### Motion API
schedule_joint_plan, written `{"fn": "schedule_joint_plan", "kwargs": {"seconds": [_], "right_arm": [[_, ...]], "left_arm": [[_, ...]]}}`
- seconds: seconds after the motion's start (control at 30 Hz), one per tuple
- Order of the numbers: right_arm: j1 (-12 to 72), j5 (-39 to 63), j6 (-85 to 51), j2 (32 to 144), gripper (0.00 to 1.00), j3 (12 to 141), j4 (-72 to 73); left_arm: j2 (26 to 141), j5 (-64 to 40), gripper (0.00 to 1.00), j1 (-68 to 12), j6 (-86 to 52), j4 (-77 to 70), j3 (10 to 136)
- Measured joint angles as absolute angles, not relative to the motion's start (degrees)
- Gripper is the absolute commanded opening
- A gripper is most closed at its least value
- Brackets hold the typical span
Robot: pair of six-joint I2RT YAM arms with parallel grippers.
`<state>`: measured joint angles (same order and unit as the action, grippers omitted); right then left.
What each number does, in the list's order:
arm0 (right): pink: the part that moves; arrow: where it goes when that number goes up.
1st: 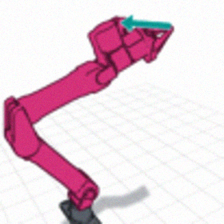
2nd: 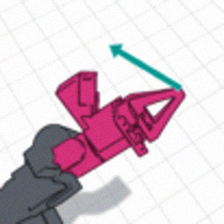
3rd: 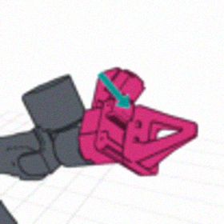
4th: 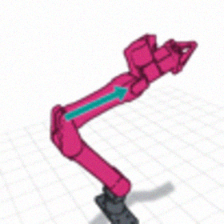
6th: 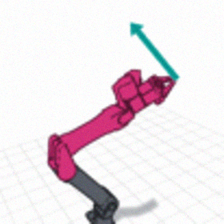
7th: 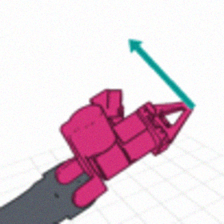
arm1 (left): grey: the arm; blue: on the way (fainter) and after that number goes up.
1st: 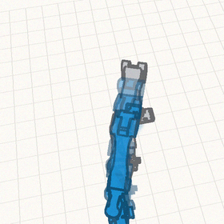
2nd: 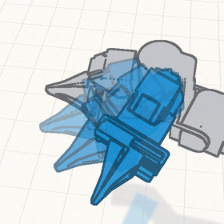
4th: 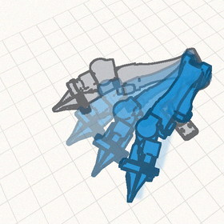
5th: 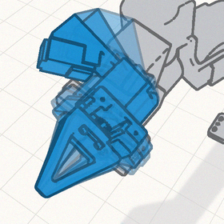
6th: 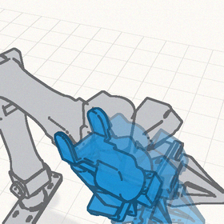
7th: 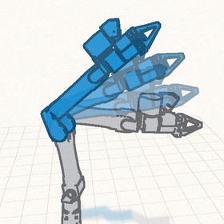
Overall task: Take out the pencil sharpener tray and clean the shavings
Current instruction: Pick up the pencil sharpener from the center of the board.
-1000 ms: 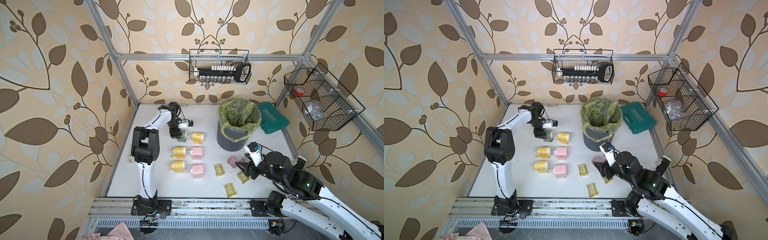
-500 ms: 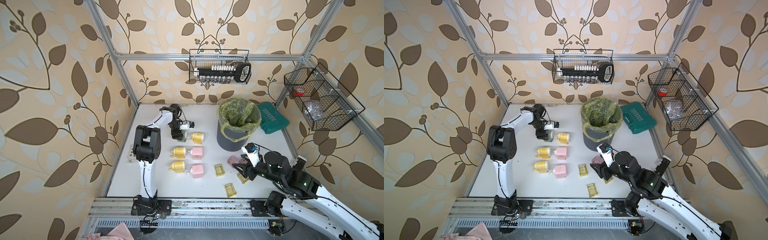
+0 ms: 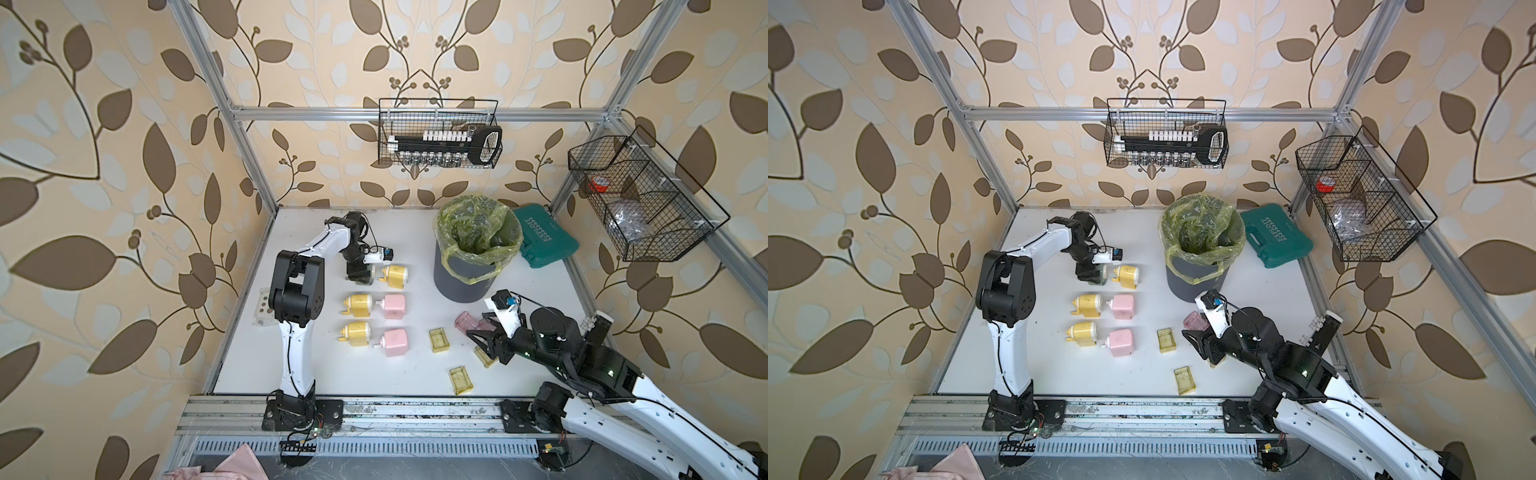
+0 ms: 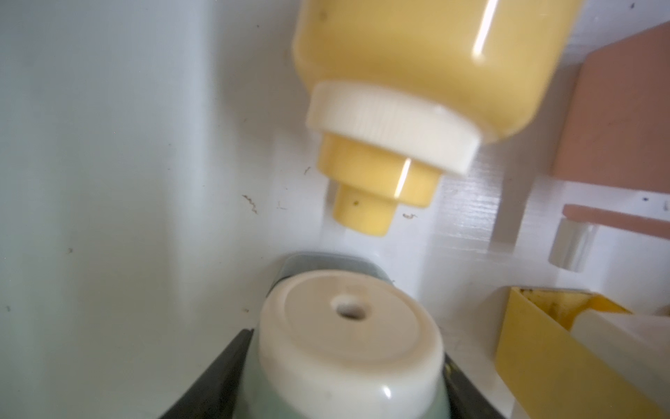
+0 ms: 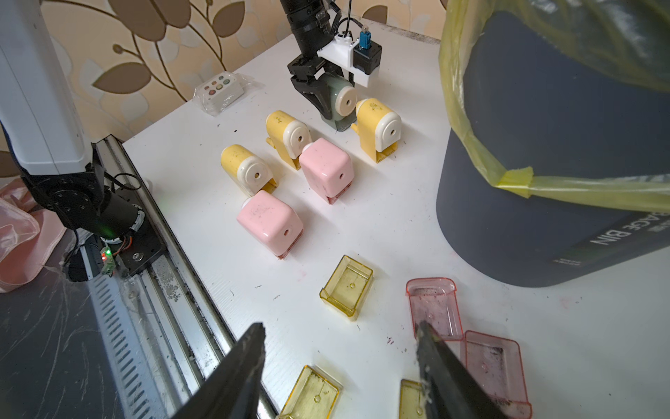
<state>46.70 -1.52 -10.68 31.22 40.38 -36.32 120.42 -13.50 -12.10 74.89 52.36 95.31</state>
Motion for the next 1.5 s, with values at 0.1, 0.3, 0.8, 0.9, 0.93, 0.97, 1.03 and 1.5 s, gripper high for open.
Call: {"fn": "schedule_joint_plan", "kwargs": {"seconds": [0.1, 0.3, 0.8, 0.9, 0.93, 0.97, 1.03, 1.5], "right_arm": [[46.7, -1.7, -10.7, 30.9, 0.62, 40.4, -36.2], [46.7, -2.1, -10.9, 30.4, 0.61, 40.3, -36.2], [46.7, -2.1, -7.2, 34.4, 0.65, 43.2, -32.1], [46.7, -1.9, -5.5, 36.7, 0.67, 44.9, -28.6], [46.7, -1.8, -4.8, 37.5, 0.69, 45.3, -27.0], [46.7, -1.6, -4.0, 38.3, 0.70, 45.5, -25.0], [46.7, -1.0, -2.2, 39.6, 0.73, 45.5, -21.5], [47.3, 8.4, 6.1, 48.8, 0.92, 32.2, 8.5]], "left_arm": [[120.4, -13.7, 0.60, -12.1, 74.9, 51.6, 94.6], [118.9, -13.5, 0.26, -12.1, 74.8, 49.6, 92.4], [101.8, -10.9, 0.00, -15.7, 72.6, 50.4, 89.3], [97.9, -10.4, 0.00, -18.3, 71.4, 52.9, 90.6], [97.1, -10.5, 0.00, -19.2, 70.8, 54.0, 91.2], [96.3, -10.5, 0.00, -20.0, 70.2, 55.1, 91.9], [95.0, -11.4, 0.00, -21.6, 68.9, 57.3, 92.9], [79.3, -22.1, 0.00, -29.3, 61.1, 71.1, 90.8]]}}
